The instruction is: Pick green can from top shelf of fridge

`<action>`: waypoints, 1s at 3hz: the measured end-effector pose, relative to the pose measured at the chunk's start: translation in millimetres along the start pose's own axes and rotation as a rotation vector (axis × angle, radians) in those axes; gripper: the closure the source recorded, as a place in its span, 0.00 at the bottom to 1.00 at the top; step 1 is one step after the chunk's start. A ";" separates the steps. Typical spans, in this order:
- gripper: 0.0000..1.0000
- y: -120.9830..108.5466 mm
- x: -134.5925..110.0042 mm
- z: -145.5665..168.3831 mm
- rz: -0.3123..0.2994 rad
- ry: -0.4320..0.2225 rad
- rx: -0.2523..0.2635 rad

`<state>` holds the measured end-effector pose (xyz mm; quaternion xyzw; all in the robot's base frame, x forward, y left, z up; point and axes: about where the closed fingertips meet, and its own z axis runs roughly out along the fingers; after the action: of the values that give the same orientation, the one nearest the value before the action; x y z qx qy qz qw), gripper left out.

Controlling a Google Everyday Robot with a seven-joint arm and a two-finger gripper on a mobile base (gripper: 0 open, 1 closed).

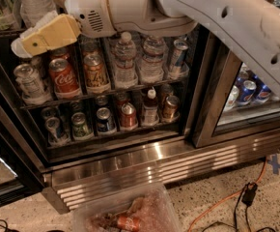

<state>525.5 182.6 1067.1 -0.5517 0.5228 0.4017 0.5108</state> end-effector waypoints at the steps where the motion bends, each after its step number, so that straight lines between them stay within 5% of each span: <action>1: 0.00 0.4 -0.6 2.5 -0.005 -0.023 0.010; 3: 0.00 -16.7 0.7 35.0 -0.017 -0.161 0.000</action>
Offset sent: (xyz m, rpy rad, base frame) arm 0.0225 0.0308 -0.0024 0.1712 -0.0464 -0.0093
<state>545.3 215.8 1063.3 -0.5220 0.4753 0.4406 0.5546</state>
